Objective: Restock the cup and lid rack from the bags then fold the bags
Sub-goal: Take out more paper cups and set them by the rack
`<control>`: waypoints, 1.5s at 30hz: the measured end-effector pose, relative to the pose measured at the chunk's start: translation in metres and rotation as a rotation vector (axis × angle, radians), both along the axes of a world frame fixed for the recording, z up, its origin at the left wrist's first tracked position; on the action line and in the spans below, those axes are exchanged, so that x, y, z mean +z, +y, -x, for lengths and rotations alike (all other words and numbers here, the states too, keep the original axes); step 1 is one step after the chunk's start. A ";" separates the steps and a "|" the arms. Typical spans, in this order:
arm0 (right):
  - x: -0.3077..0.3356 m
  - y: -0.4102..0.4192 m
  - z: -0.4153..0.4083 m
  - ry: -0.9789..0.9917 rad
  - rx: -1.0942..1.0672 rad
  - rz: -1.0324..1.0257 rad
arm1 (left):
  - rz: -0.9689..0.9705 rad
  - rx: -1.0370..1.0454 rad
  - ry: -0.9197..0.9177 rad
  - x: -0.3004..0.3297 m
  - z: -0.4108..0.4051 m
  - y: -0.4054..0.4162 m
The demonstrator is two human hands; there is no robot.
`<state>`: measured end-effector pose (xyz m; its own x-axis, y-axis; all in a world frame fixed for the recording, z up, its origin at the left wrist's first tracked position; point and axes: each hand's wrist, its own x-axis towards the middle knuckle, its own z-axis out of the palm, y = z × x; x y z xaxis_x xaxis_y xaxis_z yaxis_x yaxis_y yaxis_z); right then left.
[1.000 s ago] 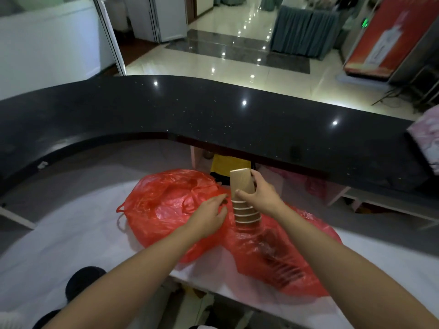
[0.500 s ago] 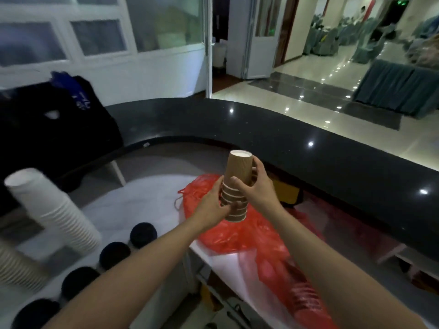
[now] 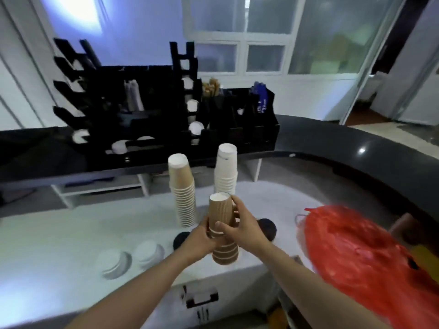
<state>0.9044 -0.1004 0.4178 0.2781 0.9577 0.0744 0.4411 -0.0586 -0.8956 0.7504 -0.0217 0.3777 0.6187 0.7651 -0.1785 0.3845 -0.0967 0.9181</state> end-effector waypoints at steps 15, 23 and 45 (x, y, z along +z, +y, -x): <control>-0.066 0.156 0.164 -0.218 0.007 0.193 | -0.018 0.178 0.114 -0.051 0.189 0.203; -0.102 0.125 0.146 -0.097 -0.198 0.365 | -0.017 0.215 0.064 -0.096 0.157 0.228; -0.107 0.037 0.101 0.000 -0.286 0.333 | -0.133 0.263 0.288 -0.086 0.136 0.101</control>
